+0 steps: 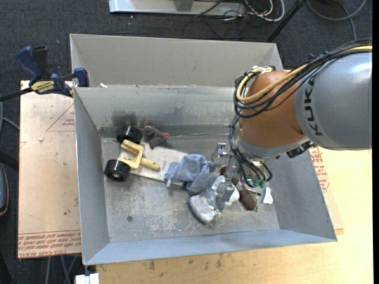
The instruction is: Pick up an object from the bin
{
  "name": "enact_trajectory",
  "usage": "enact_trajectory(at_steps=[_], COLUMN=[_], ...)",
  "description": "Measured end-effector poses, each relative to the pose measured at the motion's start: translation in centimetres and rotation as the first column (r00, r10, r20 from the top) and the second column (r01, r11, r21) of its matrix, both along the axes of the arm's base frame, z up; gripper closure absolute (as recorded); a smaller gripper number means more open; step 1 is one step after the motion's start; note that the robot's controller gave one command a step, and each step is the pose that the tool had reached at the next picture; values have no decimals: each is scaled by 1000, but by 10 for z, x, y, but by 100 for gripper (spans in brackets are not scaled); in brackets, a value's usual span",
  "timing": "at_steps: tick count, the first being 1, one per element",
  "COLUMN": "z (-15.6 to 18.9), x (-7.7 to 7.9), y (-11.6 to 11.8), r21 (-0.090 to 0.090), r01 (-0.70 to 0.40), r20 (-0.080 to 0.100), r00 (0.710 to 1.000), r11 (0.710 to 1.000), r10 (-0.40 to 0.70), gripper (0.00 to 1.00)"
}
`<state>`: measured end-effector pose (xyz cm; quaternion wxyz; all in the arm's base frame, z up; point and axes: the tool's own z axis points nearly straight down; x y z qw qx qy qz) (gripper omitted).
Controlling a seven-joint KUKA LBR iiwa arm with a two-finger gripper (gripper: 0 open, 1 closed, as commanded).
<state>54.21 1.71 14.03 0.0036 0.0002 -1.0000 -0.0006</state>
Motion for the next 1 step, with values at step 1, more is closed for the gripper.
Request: enact_trajectory(at_steps=[1], z=[4], x=[2], y=[0], r21=[0], r01=[0], r20=[8], r00=[1000], r11=[1000], r10=[0], gripper=[0])
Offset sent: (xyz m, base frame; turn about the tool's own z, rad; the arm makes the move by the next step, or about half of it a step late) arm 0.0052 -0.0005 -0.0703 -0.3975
